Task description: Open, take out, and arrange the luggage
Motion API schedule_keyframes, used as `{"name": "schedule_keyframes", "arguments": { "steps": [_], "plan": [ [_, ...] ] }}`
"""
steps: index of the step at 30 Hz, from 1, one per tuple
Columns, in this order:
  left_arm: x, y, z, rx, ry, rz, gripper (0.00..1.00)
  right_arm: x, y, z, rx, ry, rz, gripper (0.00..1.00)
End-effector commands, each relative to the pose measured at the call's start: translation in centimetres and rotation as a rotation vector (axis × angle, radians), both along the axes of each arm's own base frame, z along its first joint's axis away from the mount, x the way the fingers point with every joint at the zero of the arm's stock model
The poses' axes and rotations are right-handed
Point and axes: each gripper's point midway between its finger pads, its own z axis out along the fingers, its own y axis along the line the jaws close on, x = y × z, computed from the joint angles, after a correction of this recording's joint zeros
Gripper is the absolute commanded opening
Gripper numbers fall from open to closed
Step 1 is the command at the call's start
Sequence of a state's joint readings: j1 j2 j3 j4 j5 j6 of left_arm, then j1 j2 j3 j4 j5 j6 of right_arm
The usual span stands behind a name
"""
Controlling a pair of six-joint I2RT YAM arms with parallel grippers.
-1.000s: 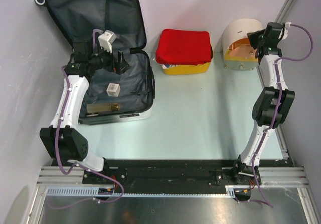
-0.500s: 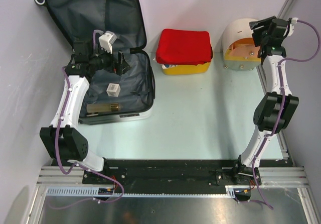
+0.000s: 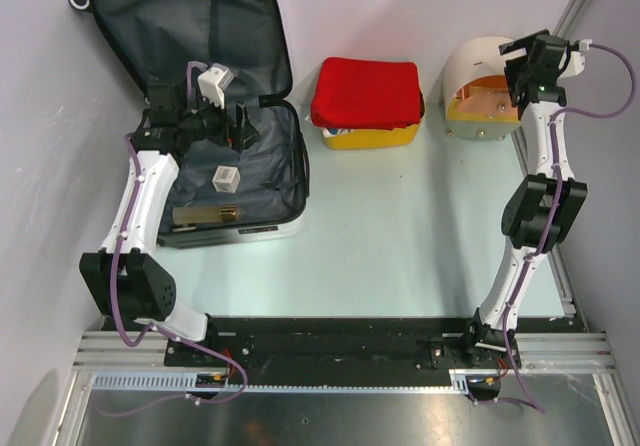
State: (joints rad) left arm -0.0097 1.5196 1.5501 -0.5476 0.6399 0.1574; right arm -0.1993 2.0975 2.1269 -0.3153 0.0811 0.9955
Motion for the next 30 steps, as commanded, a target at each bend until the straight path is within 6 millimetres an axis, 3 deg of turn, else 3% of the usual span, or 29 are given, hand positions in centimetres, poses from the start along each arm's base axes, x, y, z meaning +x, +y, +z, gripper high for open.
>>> {"name": "schedule_keyframes", "arguments": {
  "steps": [1,7,11,18,23,25,27,30],
  "plan": [
    [-0.1,0.1,1.6,-0.019,-0.033,0.009,1.00,0.9,-0.8,0.5,0.000,-0.011,-0.060,1.00],
    [0.2,0.3,1.5,-0.022,-0.024,0.025,1.00,2.3,-1.5,-1.5,0.026,-0.002,-0.074,1.00],
    [0.6,0.4,1.6,-0.025,-0.020,0.040,1.00,3.4,-1.3,-1.8,0.039,-0.021,-0.057,0.99],
    [1.0,0.6,1.5,-0.031,-0.007,0.064,1.00,4.5,-0.6,-3.7,0.133,-0.014,-0.051,0.87],
    [1.2,0.7,1.8,-0.024,-0.016,0.070,1.00,3.9,0.1,-4.4,0.216,0.019,-0.050,0.80],
    [1.2,0.7,1.7,-0.025,-0.011,0.071,1.00,3.1,0.2,-3.0,0.208,0.017,-0.048,0.81],
    [1.3,0.6,1.5,-0.027,-0.005,0.063,1.00,2.2,0.5,-1.5,0.185,0.017,-0.029,0.99],
    [1.3,0.6,0.8,-0.026,0.011,0.062,1.00,1.9,1.0,1.3,0.066,-0.035,0.046,1.00]
  ]
}}
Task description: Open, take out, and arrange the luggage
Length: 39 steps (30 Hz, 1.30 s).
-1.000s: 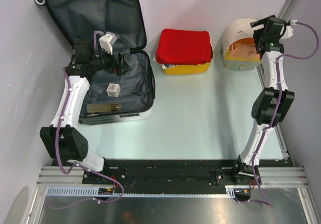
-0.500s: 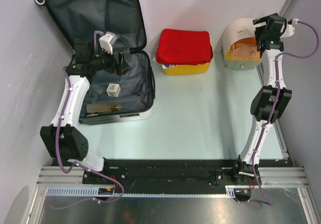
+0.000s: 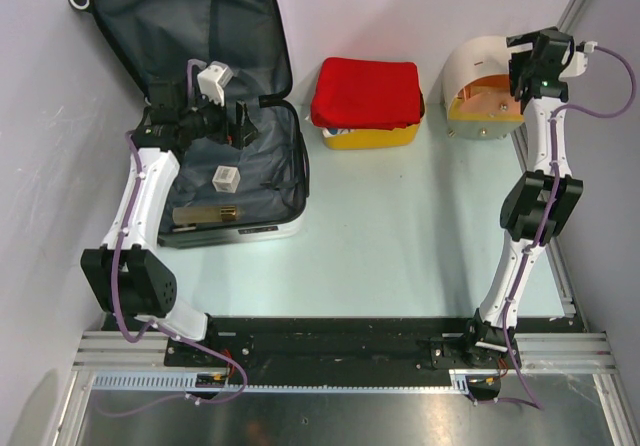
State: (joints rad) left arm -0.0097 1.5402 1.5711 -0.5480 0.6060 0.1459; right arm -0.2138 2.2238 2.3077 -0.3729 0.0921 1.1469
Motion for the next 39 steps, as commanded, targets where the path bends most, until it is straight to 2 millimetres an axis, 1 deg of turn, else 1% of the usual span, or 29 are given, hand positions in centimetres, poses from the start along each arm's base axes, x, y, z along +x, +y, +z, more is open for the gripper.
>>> {"name": "schedule_keyframes", "arguments": {
  "steps": [1,2,4,5,6,7,8,9,10,11,12,13,14,15,16,17,20,21,22,23,26,28,30,33,35,39],
  "plan": [
    [0.5,0.1,0.7,-0.036,0.011,0.027,1.00,-0.6,2.3,2.9,-0.125,-0.035,0.127,1.00],
    [0.4,0.1,0.7,-0.035,0.010,0.026,1.00,-0.5,3.0,4.7,-0.182,-0.092,0.182,1.00],
    [0.4,0.1,0.5,-0.035,0.013,0.023,1.00,-0.8,3.6,6.7,-0.362,-0.131,0.250,1.00],
    [0.5,0.1,0.5,-0.032,0.009,0.019,1.00,-0.8,5.1,8.6,-0.470,-0.211,0.346,1.00],
    [0.4,0.1,0.6,-0.030,0.005,0.018,1.00,-1.0,5.1,9.2,-0.678,-0.219,0.396,1.00],
    [0.3,0.1,0.6,-0.027,0.004,0.016,1.00,-1.1,6.1,9.9,-0.798,-0.251,0.449,1.00],
    [0.3,0.2,0.6,-0.021,-0.001,0.016,1.00,-1.9,8.5,11.3,-0.942,-0.346,0.588,1.00],
    [0.2,0.2,0.6,-0.017,-0.004,0.016,1.00,-2.3,9.1,11.4,-1.103,-0.363,0.645,1.00],
    [0.0,0.2,0.7,-0.015,-0.008,0.015,1.00,-2.3,8.8,11.3,-1.326,-0.349,0.666,1.00],
    [-0.1,0.3,0.8,-0.011,-0.013,0.014,1.00,-2.8,9.3,11.1,-1.438,-0.347,0.723,1.00],
    [-0.3,0.3,0.8,-0.007,-0.015,0.012,1.00,-2.8,9.0,10.7,-1.534,-0.331,0.747,1.00],
    [-0.6,0.3,0.7,-0.005,-0.016,0.014,1.00,-2.7,8.4,11.1,-1.707,-0.308,0.744,1.00],
    [-0.7,0.4,0.7,-0.003,-0.017,0.015,1.00,-3.7,7.9,11.6,-1.765,-0.297,0.786,1.00],
    [-0.9,0.4,0.6,-0.002,-0.015,0.015,1.00,-3.5,7.5,10.9,-1.809,-0.289,0.823,1.00],
    [-1.1,0.3,0.2,-0.002,-0.007,0.013,1.00,-3.9,7.1,9.8,-1.833,-0.258,0.877,1.00],
    [-1.3,0.3,0.4,0.000,-0.013,0.010,1.00,-4.0,6.3,10.0,-1.950,-0.256,0.883,1.00],
    [-1.5,0.3,0.2,-0.001,-0.010,0.009,1.00,-3.8,4.7,8.7,-2.133,-0.198,0.906,1.00],
    [-1.7,0.2,0.2,-0.005,-0.007,0.004,1.00,-3.8,3.8,7.8,-2.145,-0.180,0.924,1.00],
    [-1.7,0.2,0.3,-0.007,-0.009,0.005,1.00,-3.9,3.6,7.0,-2.153,-0.164,0.954,1.00],
    [-1.7,0.1,0.2,-0.009,-0.006,0.001,1.00,-3.8,3.2,6.6,-2.191,-0.146,0.964,1.00],
    [-1.8,0.1,0.3,-0.013,-0.005,-0.002,1.00,-3.6,1.9,4.8,-2.201,-0.091,0.999,1.00],
    [-1.9,0.0,0.4,-0.016,-0.007,-0.002,1.00,-3.3,1.3,4.2,-2.200,-0.072,1.001,0.99],
    [-2.0,0.0,0.3,-0.018,-0.004,-0.002,1.00,-3.1,1.1,3.6,-2.202,-0.063,1.011,1.00],
    [-2.1,0.0,0.4,-0.016,-0.008,-0.004,1.00,-3.3,1.2,2.1,-2.175,-0.056,1.062,1.00],
    [-2.2,0.0,0.3,-0.015,-0.006,-0.002,1.00,-3.4,1.2,0.5,-2.157,-0.047,1.104,0.99],
    [-2.2,0.1,0.4,-0.015,-0.009,-0.001,1.00,-3.1,1.0,-1.5,-2.144,-0.032,1.150,0.98]
  ]
}}
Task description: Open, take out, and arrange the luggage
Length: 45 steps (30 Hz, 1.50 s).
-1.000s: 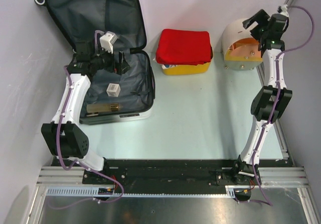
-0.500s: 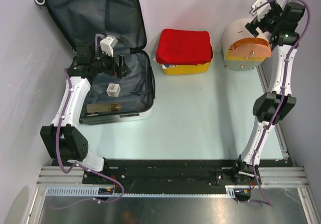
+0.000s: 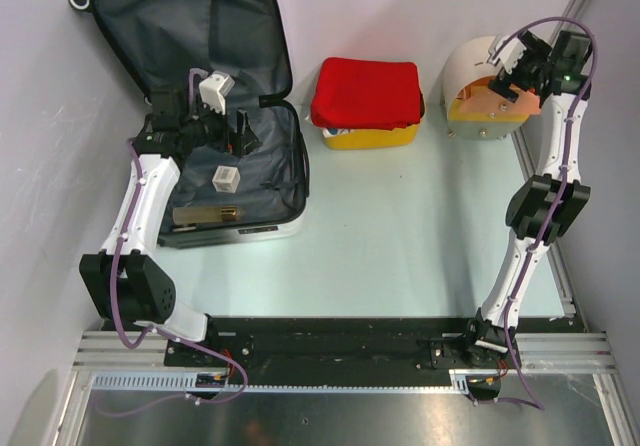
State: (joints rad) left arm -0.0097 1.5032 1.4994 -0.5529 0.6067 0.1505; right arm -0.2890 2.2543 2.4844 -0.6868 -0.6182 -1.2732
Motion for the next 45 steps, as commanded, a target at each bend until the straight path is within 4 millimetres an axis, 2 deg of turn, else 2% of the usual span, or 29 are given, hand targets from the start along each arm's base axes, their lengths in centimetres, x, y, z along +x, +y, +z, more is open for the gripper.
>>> {"name": "schedule_keyframes", "arguments": {
  "steps": [1,5,14,20,22,25,28,32,33,35,40,41,43,44,45],
  "plan": [
    [-0.8,0.0,2.0,-0.016,-0.048,0.001,1.00,0.1,0.2,-1.9,-0.038,0.037,0.034,0.98],
    [-0.6,0.1,2.0,-0.015,-0.048,0.002,1.00,0.7,-0.4,-3.5,-0.122,0.042,0.051,0.98],
    [-0.2,0.1,2.0,-0.014,-0.048,0.003,1.00,3.9,-1.5,-6.0,-0.193,0.005,0.019,0.96],
    [0.4,0.3,2.2,0.000,-0.059,0.009,1.00,6.2,-0.5,-7.1,-0.249,-0.054,0.034,0.90],
    [0.3,0.3,2.3,-0.002,-0.060,0.007,1.00,6.7,-0.1,-7.0,-0.274,-0.081,0.051,0.85],
    [0.2,0.3,2.1,0.003,-0.062,0.002,1.00,6.8,0.2,-7.3,-0.322,-0.099,0.106,0.81],
    [0.2,0.2,2.2,0.005,-0.065,-0.004,1.00,6.0,1.0,-8.2,-0.354,-0.081,0.196,0.78],
    [0.2,0.2,2.1,0.004,-0.064,-0.006,1.00,4.0,1.8,-9.4,-0.428,-0.030,0.323,0.82],
    [0.0,0.1,2.1,-0.002,-0.062,-0.011,1.00,3.2,1.8,-10.2,-0.430,0.009,0.342,0.83],
    [0.0,0.0,2.0,-0.007,-0.055,-0.012,1.00,2.9,1.6,-10.9,-0.456,0.027,0.360,0.84],
    [-0.1,-0.1,1.6,-0.016,-0.040,-0.013,1.00,3.9,1.1,-12.6,-0.469,0.044,0.326,0.80],
    [0.0,-0.1,1.8,-0.018,-0.045,-0.013,1.00,4.7,0.8,-12.1,-0.477,0.012,0.303,0.78],
    [0.0,-0.1,1.9,-0.017,-0.045,-0.007,1.00,5.7,0.8,-12.0,-0.463,-0.005,0.254,0.71],
    [-0.1,0.0,1.9,-0.017,-0.045,-0.006,0.99,6.4,0.6,-11.3,-0.470,-0.044,0.232,0.67],
    [-0.1,0.0,2.0,-0.015,-0.047,-0.005,0.99,6.7,0.6,-10.9,-0.470,-0.061,0.217,0.60]
  ]
}}
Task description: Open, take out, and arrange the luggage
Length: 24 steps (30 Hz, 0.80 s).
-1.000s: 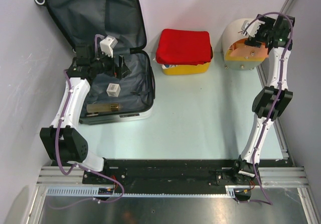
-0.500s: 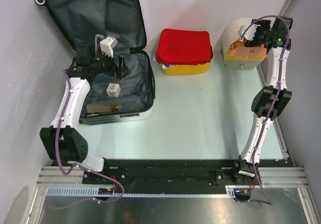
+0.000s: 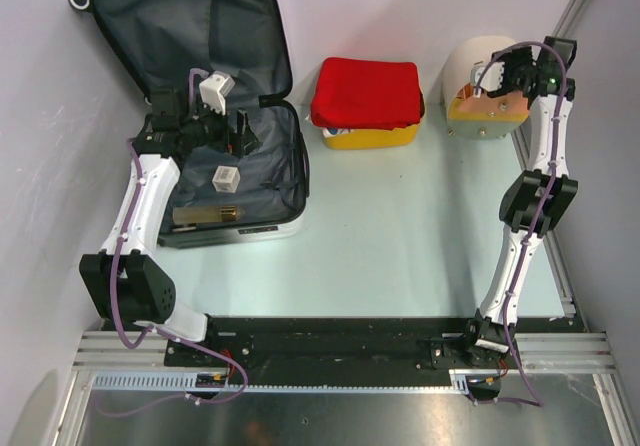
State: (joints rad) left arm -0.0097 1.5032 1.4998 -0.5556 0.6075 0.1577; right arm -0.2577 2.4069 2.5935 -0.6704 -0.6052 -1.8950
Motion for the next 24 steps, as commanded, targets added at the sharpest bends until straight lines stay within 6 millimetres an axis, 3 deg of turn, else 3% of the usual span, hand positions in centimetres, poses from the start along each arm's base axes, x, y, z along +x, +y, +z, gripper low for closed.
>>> {"name": "schedule_keyframes", "arguments": {
  "steps": [1,5,6,8,11,12,19,24],
  "plan": [
    [-0.2,0.0,2.0,-0.019,-0.047,0.000,1.00,2.4,0.2,-8.5,0.072,0.116,-0.072,0.57],
    [-0.2,0.0,2.0,-0.018,-0.046,-0.001,1.00,3.0,0.3,-6.0,0.098,0.041,-0.085,0.28],
    [-0.3,0.0,2.0,-0.019,-0.047,0.000,0.99,2.8,0.4,-5.8,0.111,0.044,-0.086,0.15],
    [-0.2,0.0,2.0,-0.018,-0.046,-0.004,0.99,2.7,0.4,-4.7,0.149,0.025,-0.099,0.00],
    [-0.1,-0.1,2.1,-0.020,-0.050,-0.008,0.99,1.8,0.6,-3.1,0.158,0.007,-0.095,0.00],
    [-0.2,-0.2,2.1,-0.025,-0.046,-0.013,0.99,1.2,0.8,-1.5,0.158,-0.013,-0.089,0.00],
    [-0.4,-0.4,2.0,-0.032,-0.045,-0.030,0.99,-2.1,1.9,0.9,0.186,0.013,-0.092,0.00],
    [-0.8,-0.5,1.6,-0.023,-0.044,-0.042,0.99,-5.7,2.3,-0.8,0.141,0.071,-0.118,0.00]
  ]
}}
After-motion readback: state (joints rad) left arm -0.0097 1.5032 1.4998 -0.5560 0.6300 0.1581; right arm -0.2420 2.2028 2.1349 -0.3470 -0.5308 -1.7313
